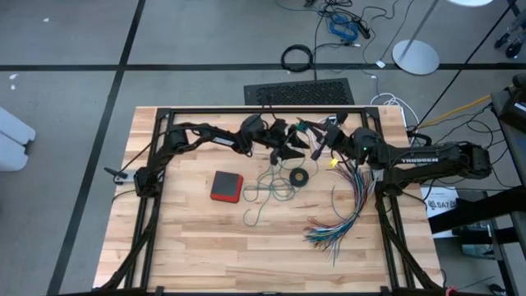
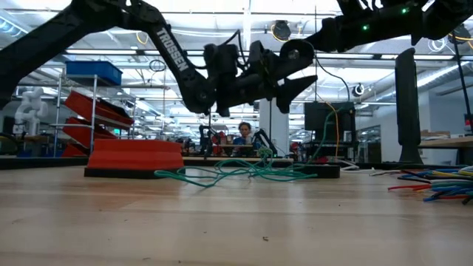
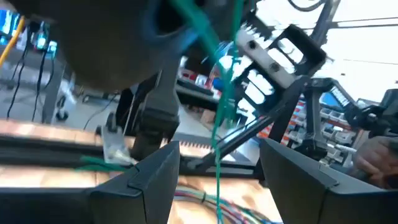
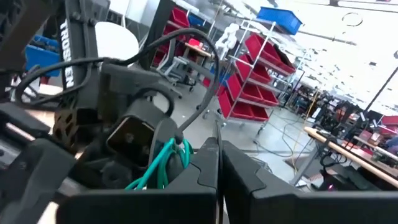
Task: Coiling cords
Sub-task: Coil the green wire cable on the spool
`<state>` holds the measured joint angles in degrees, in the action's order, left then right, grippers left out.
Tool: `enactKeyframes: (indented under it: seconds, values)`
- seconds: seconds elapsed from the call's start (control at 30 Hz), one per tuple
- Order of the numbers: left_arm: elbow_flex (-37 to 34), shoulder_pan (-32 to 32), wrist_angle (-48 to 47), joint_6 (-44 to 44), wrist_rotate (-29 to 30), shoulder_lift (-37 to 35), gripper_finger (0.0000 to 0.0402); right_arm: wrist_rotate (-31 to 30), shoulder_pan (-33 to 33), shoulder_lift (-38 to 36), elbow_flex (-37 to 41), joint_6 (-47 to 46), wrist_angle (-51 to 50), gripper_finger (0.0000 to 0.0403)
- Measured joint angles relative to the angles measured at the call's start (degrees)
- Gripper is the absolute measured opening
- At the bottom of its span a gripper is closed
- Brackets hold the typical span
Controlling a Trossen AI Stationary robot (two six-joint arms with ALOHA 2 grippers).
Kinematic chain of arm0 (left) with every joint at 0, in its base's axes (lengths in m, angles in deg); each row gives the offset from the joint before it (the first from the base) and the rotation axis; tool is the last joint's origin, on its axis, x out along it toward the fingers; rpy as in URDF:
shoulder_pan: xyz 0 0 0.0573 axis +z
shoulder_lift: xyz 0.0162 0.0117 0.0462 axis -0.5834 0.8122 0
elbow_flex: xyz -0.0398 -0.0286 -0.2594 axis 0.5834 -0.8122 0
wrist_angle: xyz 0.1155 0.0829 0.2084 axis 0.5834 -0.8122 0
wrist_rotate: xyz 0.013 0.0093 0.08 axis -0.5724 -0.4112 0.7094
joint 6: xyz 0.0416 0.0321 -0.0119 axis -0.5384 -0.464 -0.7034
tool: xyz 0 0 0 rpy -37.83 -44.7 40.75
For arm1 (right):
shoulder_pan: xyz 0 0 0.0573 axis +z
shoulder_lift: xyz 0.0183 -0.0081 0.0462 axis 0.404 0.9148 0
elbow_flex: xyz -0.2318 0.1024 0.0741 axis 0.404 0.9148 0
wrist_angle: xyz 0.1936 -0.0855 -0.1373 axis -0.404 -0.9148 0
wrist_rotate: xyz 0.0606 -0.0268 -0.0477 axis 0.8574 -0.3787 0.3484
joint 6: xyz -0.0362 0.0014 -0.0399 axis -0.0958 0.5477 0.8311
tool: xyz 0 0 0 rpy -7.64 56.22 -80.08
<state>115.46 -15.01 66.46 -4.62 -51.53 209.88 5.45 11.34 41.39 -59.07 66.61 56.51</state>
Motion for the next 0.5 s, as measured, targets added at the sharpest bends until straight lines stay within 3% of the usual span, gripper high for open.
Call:
enactKeyframes:
  seconds: [0.27, 0.5]
  values:
    - [0.02, -1.91, 5.54, 0.02, -0.31, 0.59, 0.0231, 0.00, 0.00, -0.04, 0.00, -0.04, 1.37, 0.0000]
    - [0.07, -2.32, 5.35, -0.22, 3.25, 0.59, 0.0231, 0.63, 0.00, -0.04, 0.00, -0.17, 2.18, 0.0000]
